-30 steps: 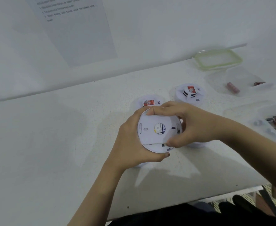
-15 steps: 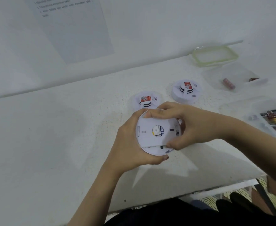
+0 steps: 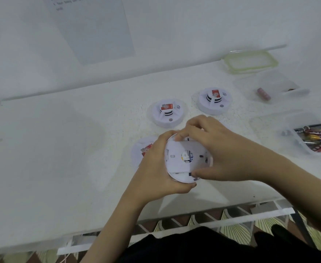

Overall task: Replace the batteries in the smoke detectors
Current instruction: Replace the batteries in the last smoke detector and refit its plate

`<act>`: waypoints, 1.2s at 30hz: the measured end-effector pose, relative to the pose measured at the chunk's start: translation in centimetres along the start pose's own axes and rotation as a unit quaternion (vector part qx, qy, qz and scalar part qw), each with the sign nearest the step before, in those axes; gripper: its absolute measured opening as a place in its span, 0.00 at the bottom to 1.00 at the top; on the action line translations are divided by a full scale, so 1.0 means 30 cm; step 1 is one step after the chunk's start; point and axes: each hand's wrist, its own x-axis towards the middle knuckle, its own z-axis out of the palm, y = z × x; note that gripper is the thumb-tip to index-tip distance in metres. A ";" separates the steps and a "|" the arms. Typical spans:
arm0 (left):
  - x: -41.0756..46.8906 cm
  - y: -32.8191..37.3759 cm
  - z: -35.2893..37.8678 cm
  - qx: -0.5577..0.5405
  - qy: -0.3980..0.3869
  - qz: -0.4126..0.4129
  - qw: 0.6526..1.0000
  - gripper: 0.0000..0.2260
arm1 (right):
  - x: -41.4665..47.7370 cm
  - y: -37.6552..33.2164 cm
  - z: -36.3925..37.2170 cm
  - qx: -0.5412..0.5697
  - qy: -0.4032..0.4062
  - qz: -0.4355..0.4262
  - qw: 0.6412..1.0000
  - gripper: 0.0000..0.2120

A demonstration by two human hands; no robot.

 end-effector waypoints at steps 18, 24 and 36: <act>-0.128 -0.018 0.141 -0.071 -0.008 -0.043 0.997 0.40 | -0.101 -0.008 0.077 0.004 -0.129 -0.006 0.992 0.35; -0.123 -0.032 0.138 -0.093 -0.013 -0.044 0.995 0.37 | -0.087 -0.023 0.083 0.012 -0.141 0.008 0.990 0.37; -0.121 -0.048 0.136 -0.076 -0.017 -0.039 0.996 0.34 | -0.069 -0.026 0.089 -0.018 -0.157 -0.009 0.987 0.35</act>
